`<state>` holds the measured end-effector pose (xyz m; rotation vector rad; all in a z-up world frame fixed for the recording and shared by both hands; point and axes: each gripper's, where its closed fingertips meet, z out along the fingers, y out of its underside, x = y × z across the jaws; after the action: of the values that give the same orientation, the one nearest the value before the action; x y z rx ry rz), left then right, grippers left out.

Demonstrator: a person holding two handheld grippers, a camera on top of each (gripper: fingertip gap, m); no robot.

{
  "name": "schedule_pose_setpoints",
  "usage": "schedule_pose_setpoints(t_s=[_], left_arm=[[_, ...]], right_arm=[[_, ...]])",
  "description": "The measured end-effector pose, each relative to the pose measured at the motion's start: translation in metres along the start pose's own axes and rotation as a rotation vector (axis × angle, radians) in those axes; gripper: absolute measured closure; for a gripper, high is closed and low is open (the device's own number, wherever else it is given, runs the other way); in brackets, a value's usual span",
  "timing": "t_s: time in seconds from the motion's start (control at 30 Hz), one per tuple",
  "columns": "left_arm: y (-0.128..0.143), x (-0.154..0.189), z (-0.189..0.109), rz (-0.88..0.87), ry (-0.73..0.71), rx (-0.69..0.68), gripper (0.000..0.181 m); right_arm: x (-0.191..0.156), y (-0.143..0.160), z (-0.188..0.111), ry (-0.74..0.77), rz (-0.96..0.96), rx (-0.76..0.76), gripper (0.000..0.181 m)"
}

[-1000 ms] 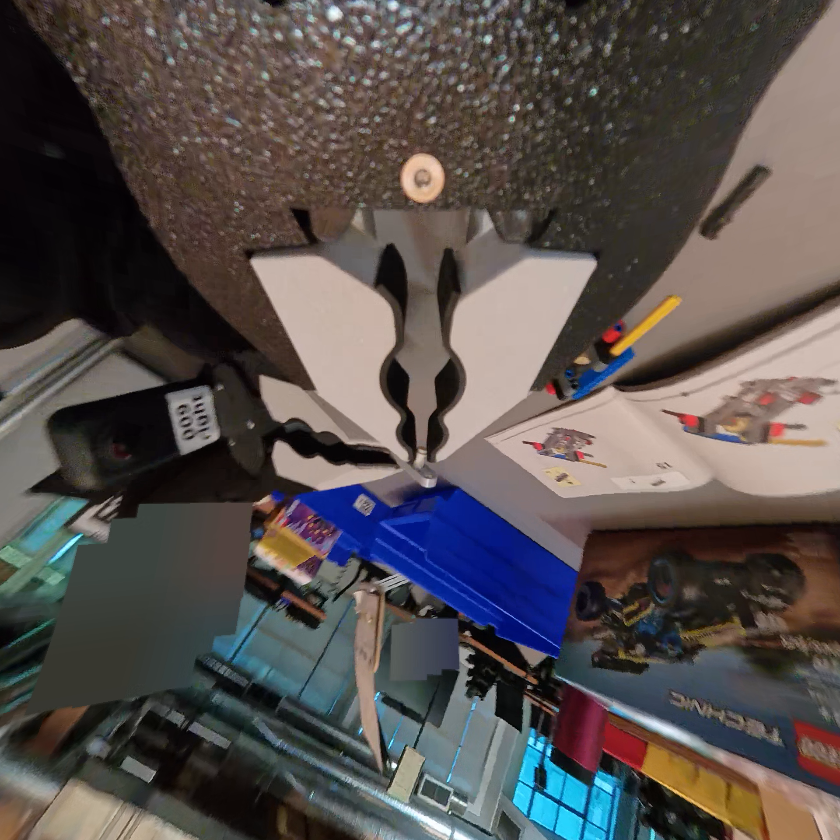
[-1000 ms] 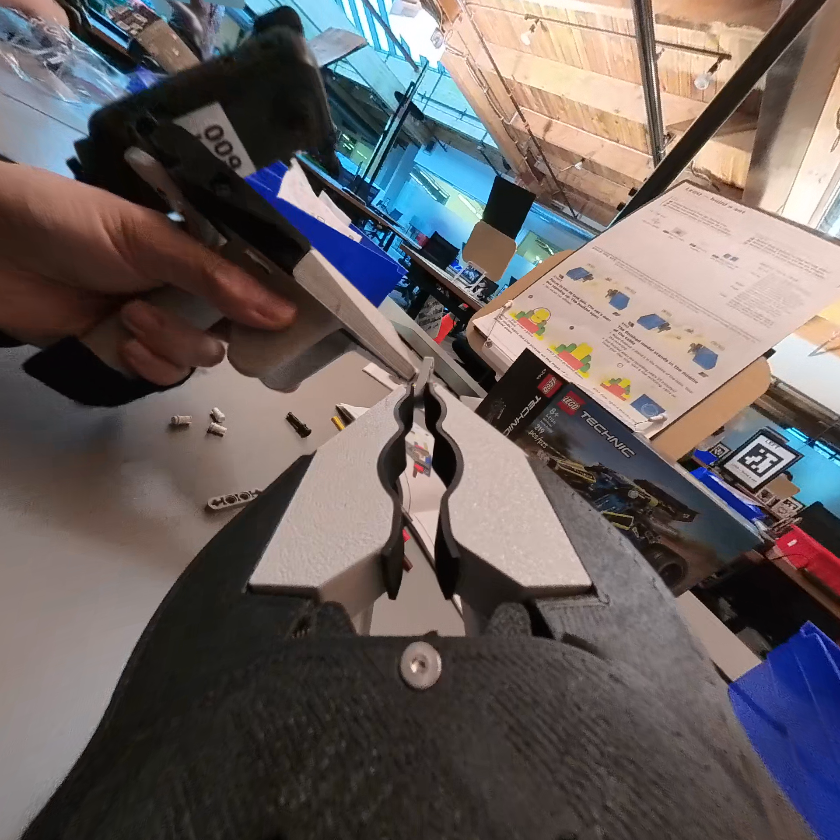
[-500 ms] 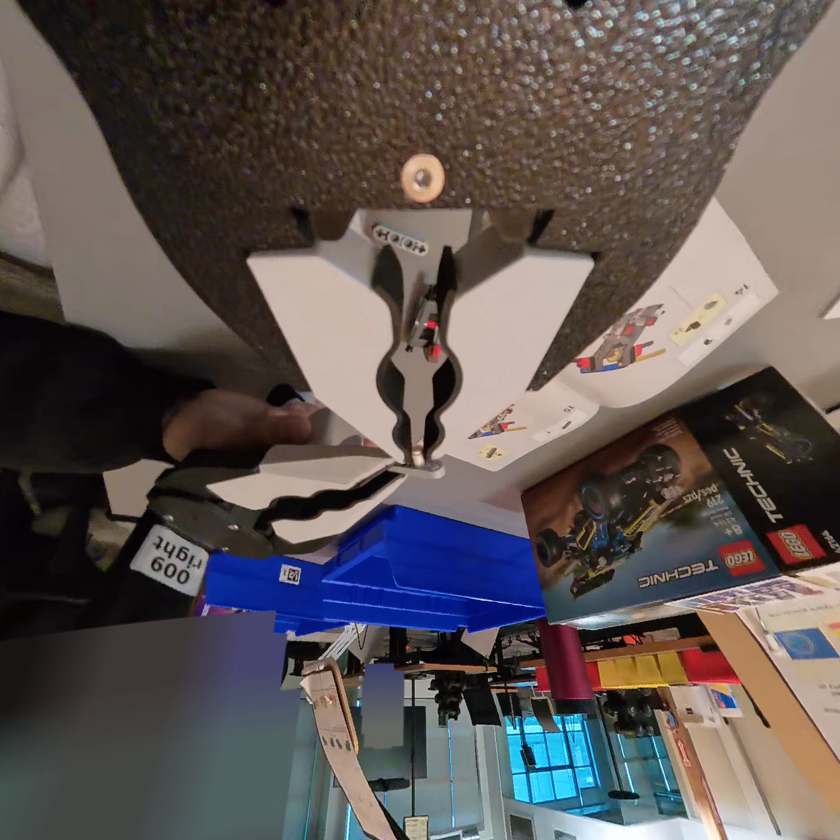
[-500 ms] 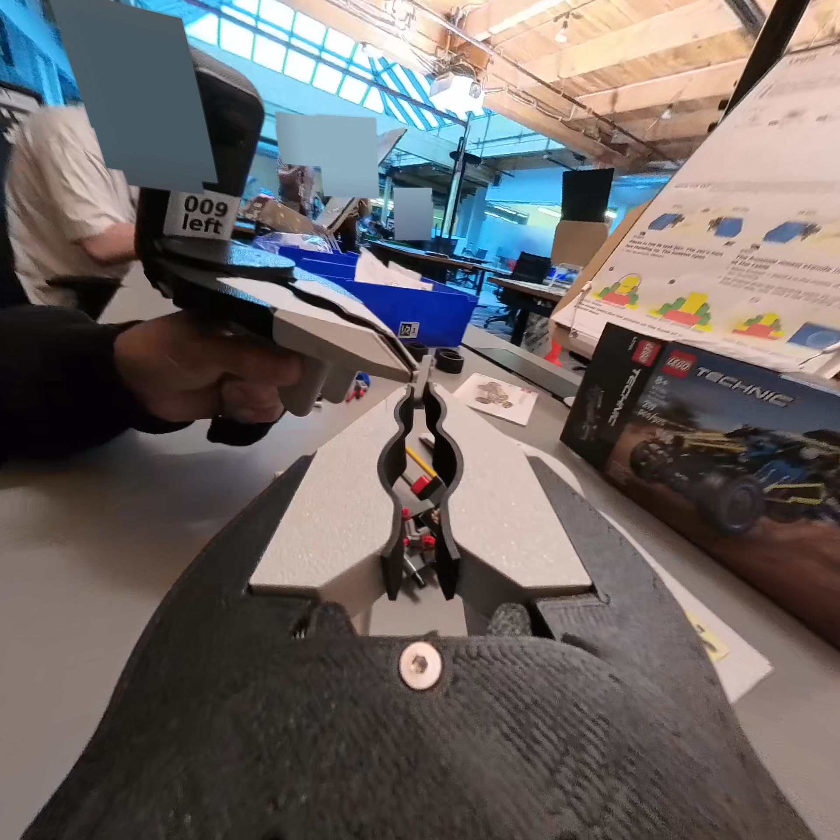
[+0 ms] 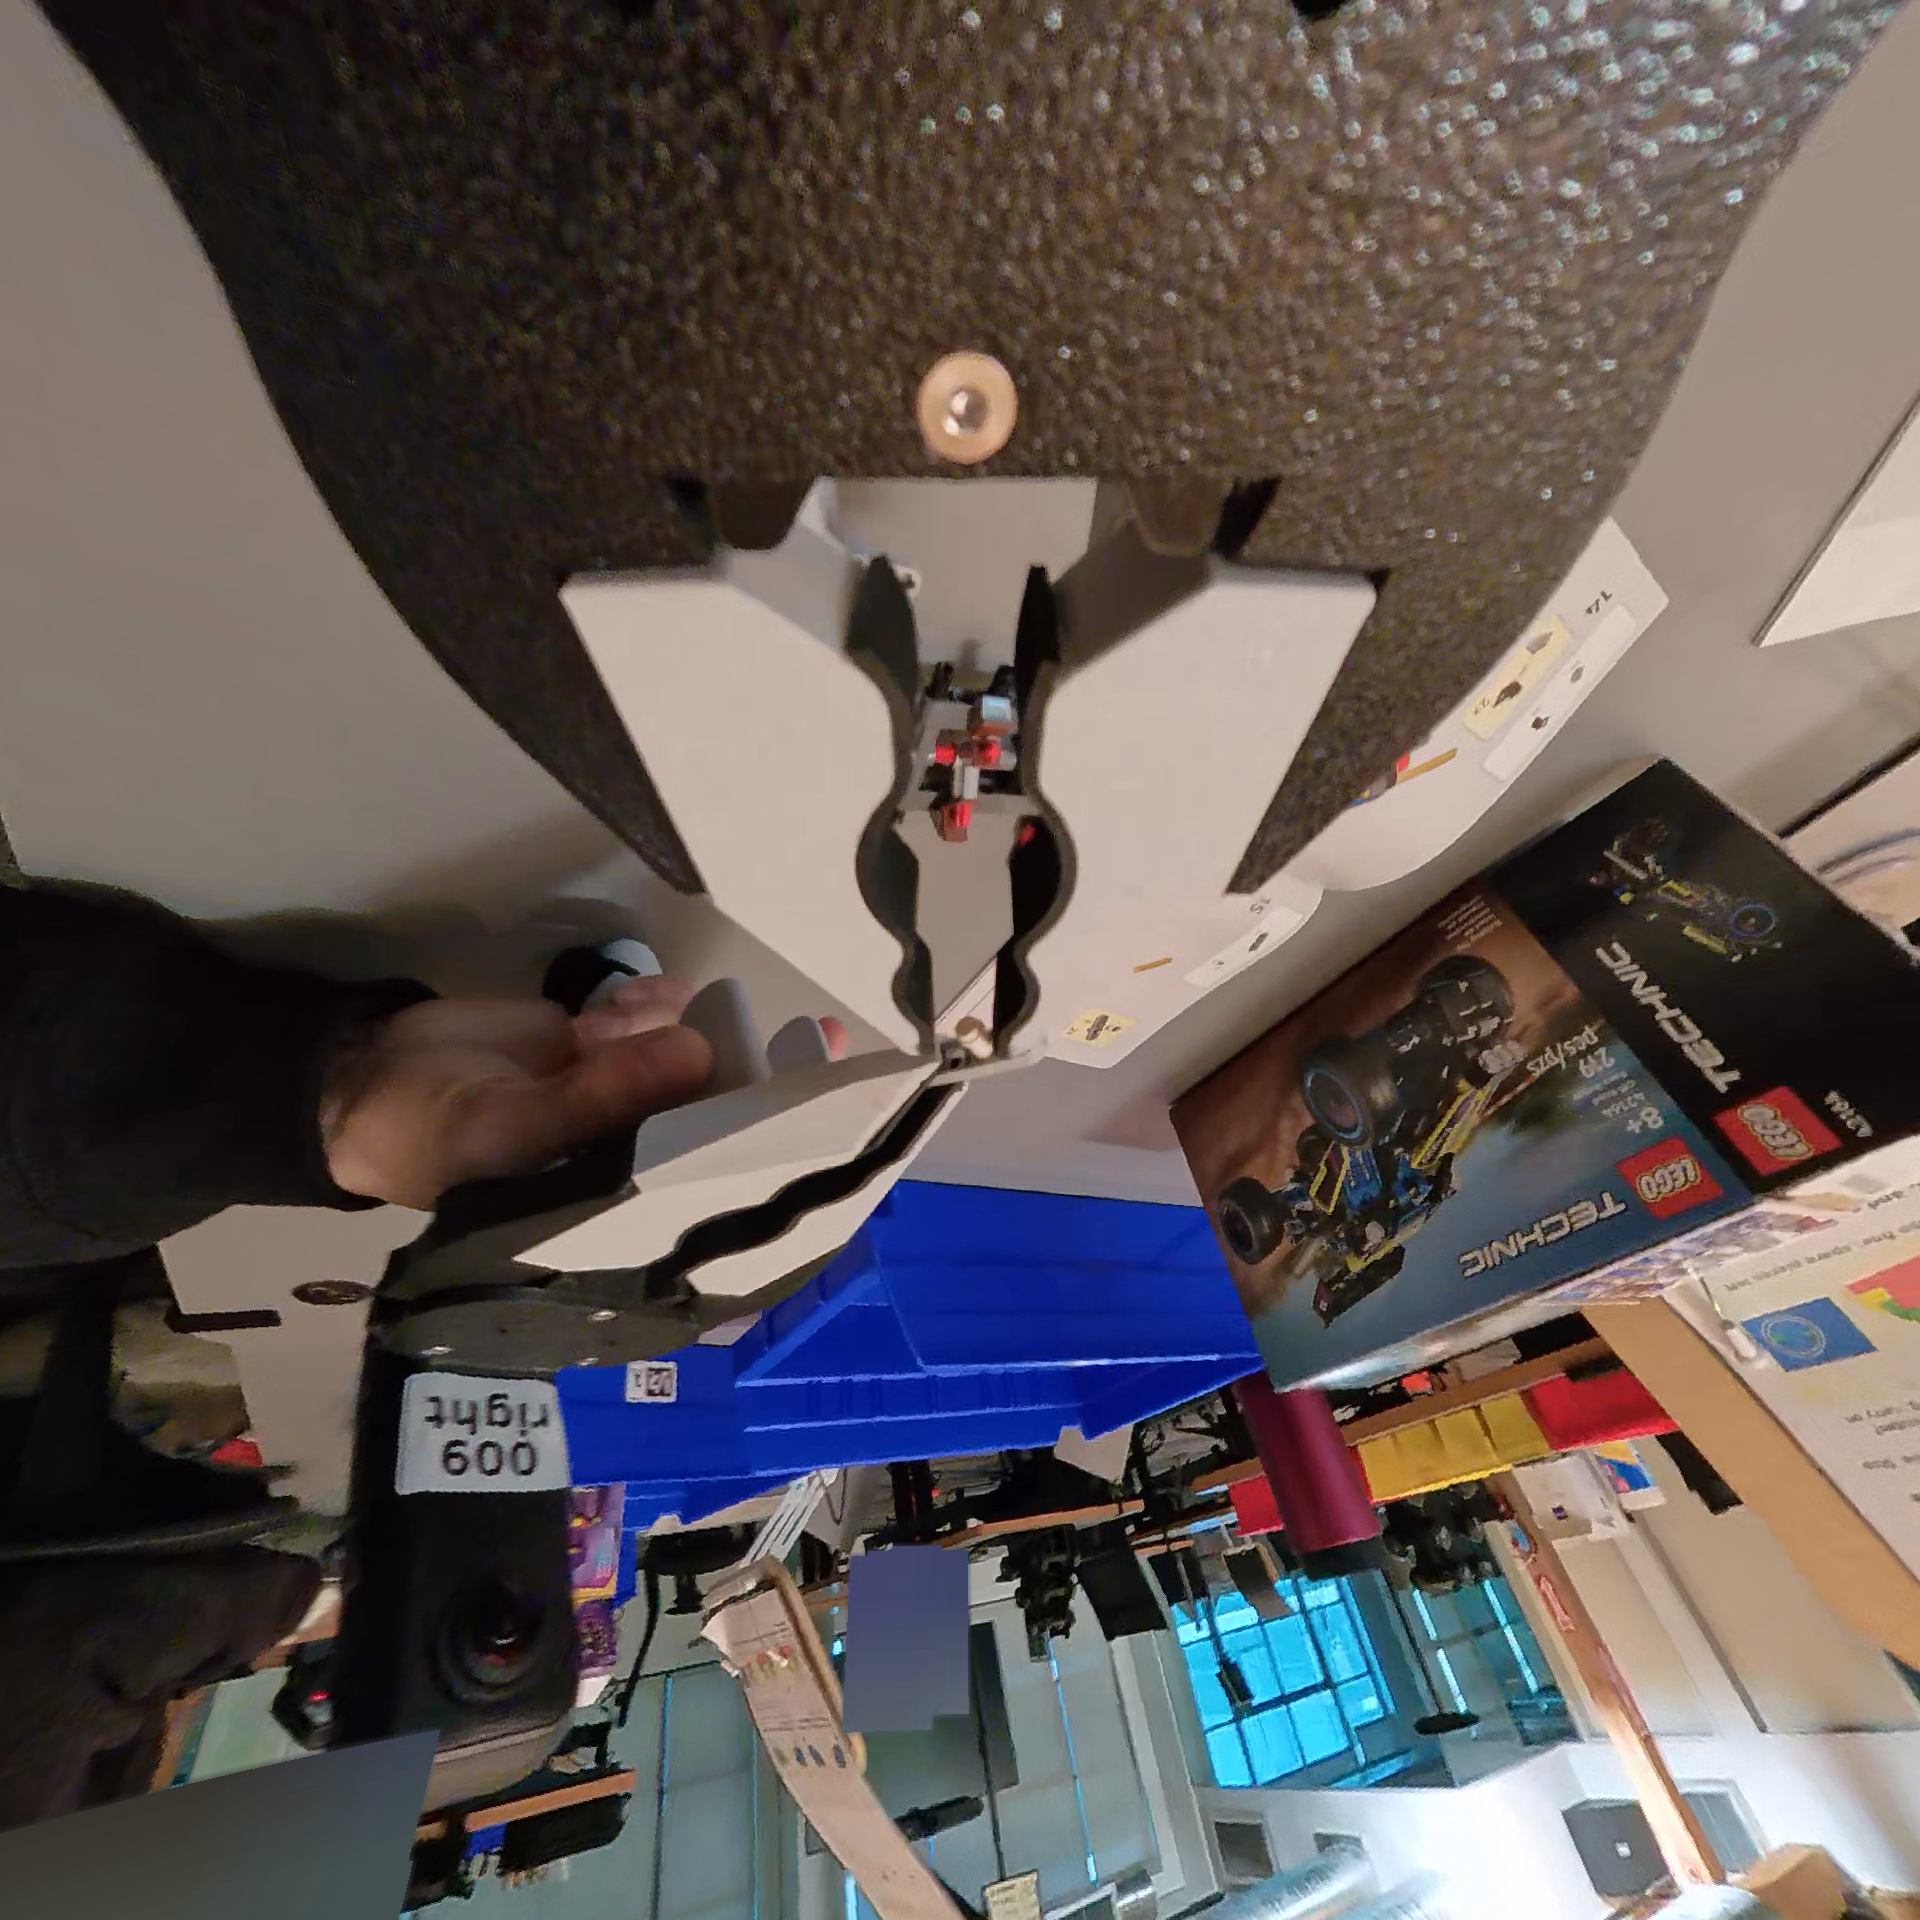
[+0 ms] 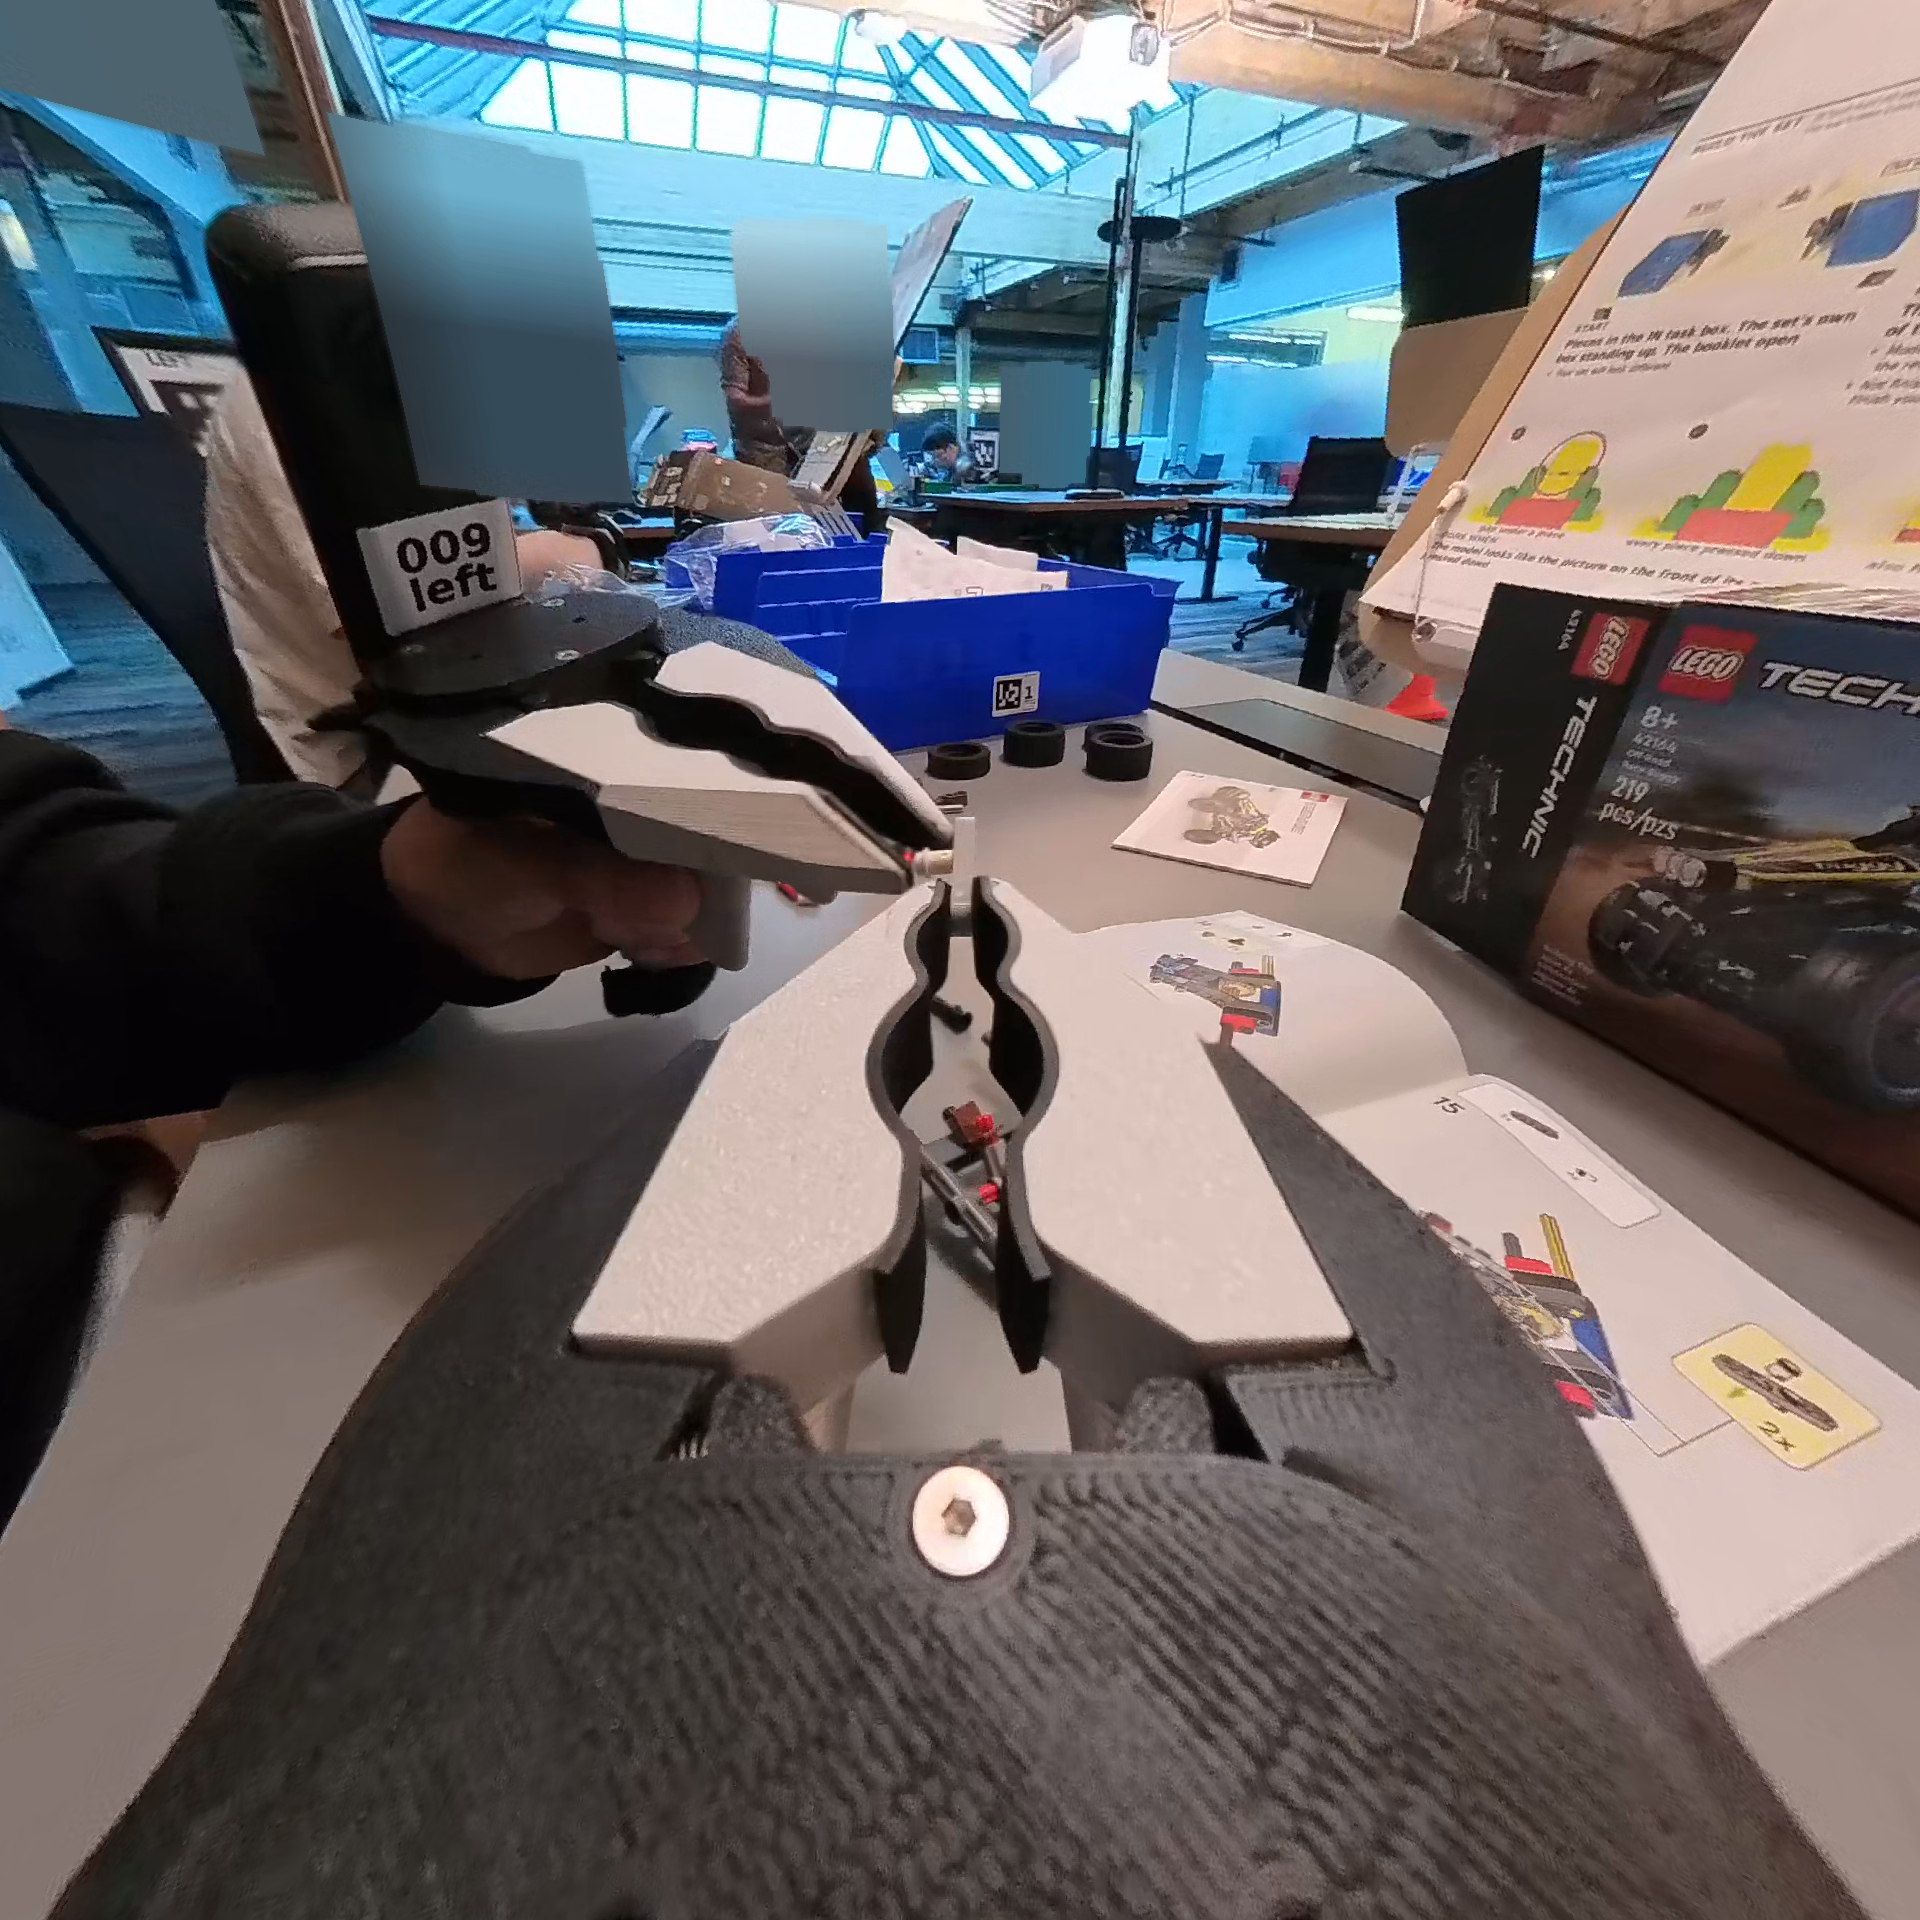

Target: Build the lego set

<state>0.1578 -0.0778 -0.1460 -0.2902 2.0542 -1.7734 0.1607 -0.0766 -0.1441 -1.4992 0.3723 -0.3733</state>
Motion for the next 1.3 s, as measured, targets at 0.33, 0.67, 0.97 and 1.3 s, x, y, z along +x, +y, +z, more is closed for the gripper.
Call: schedule_pose_setpoints(t_s=[0.33, 0.67, 0.97, 1.3], left_arm=[[0.001, 0.025, -0.018, 0.076, 0.283, -0.098, 0.154], [0.016, 0.038, -0.027, 0.182, 0.381, -0.192, 0.169], [0.017, 0.040, -0.027, 0.188, 0.414, -0.181, 0.171], [0.020, 0.036, -0.025, 0.175, 0.391, -0.182, 0.169]], right_arm=[[-0.031, 0.002, -0.006, -0.226, -0.052, -0.008, 0.179], [-0.050, 0.012, -0.006, -0.315, -0.141, -0.068, 0.179], [-0.051, 0.013, -0.007, -0.330, -0.134, -0.073, 0.179], [-0.049, 0.017, -0.004, -0.273, -0.215, -0.092, 0.179]])
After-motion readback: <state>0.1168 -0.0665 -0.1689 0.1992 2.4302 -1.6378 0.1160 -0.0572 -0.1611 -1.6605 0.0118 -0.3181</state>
